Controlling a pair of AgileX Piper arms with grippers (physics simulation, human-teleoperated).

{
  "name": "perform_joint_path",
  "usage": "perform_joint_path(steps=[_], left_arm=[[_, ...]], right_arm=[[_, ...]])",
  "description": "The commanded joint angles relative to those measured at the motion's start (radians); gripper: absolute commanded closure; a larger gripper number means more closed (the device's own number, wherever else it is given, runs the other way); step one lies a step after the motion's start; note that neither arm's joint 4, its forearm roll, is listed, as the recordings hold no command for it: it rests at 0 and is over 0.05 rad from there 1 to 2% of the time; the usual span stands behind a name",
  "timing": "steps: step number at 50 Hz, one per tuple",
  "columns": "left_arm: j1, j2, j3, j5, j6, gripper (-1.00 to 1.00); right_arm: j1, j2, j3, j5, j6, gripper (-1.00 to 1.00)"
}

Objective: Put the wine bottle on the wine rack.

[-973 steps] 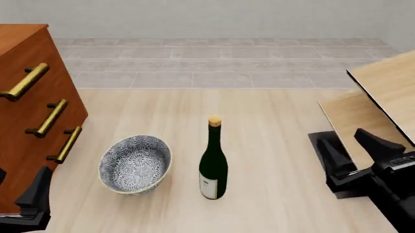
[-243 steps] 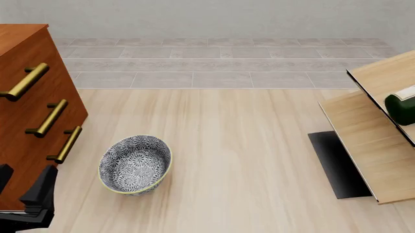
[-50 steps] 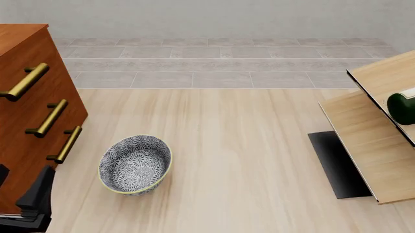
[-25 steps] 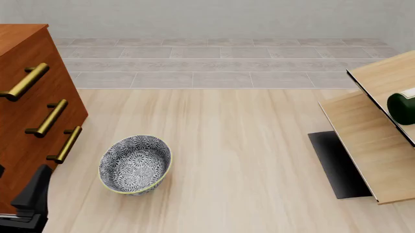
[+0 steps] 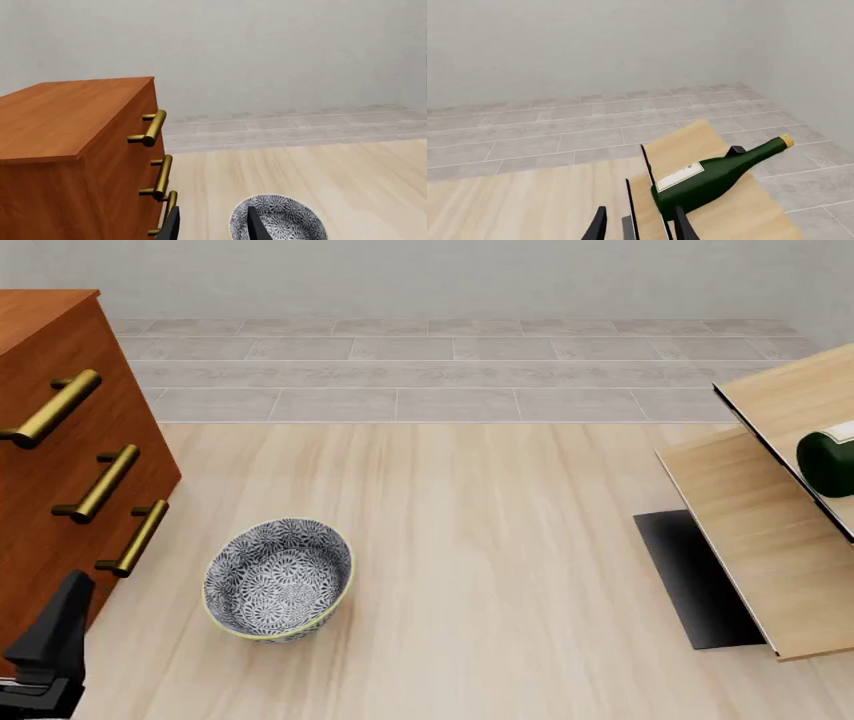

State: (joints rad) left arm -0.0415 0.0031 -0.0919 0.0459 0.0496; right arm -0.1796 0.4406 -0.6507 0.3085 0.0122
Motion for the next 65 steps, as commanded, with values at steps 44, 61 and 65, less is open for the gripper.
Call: perform_joint_path(steps=[44,61,65], left_arm=[[0.007,-0.003,-0.134,0.104,0.042,-1.0],[0.018,-0.003,-0.155,0.122,0.045,-1.0],[0.019,-0.003,-0.159,0.124,0.044,-1.0]], right_arm=[[0.104,-0.32,0.131,0.152,-0.085,-1.0],[0.124,-0.408,0.145,0.21,-0.102,-1.0],[0.122,-0.432,0.144,0.227,-0.109,-1.0]])
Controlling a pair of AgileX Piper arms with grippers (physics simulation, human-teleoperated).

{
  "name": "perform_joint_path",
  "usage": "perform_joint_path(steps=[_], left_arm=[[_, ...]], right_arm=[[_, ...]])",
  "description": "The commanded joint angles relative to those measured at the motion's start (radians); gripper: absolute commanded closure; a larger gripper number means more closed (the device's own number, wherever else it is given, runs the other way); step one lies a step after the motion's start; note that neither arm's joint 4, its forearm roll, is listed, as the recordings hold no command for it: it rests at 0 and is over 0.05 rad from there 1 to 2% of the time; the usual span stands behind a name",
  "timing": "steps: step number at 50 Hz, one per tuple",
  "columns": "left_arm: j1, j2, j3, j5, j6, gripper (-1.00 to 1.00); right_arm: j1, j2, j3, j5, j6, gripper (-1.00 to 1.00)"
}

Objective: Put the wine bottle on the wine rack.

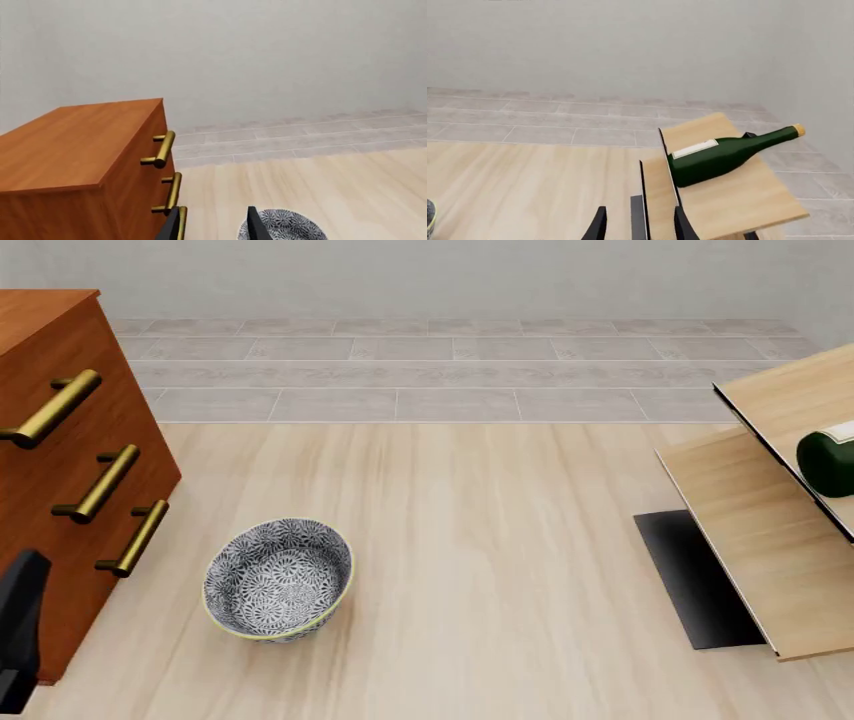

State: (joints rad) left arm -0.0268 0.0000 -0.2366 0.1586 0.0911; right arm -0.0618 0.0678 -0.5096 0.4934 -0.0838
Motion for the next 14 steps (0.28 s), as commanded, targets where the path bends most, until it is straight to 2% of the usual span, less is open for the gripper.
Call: perform_joint_path(steps=[1,14], left_arm=[[0.004,0.0,-0.013,0.011,0.006,-1.0],[0.004,0.0,-0.03,0.026,0.003,-1.0]], right_arm=[[0.006,-0.062,0.001,0.046,-0.013,-1.0],[0.009,-0.067,-0.056,0.091,-0.018,-1.0]])
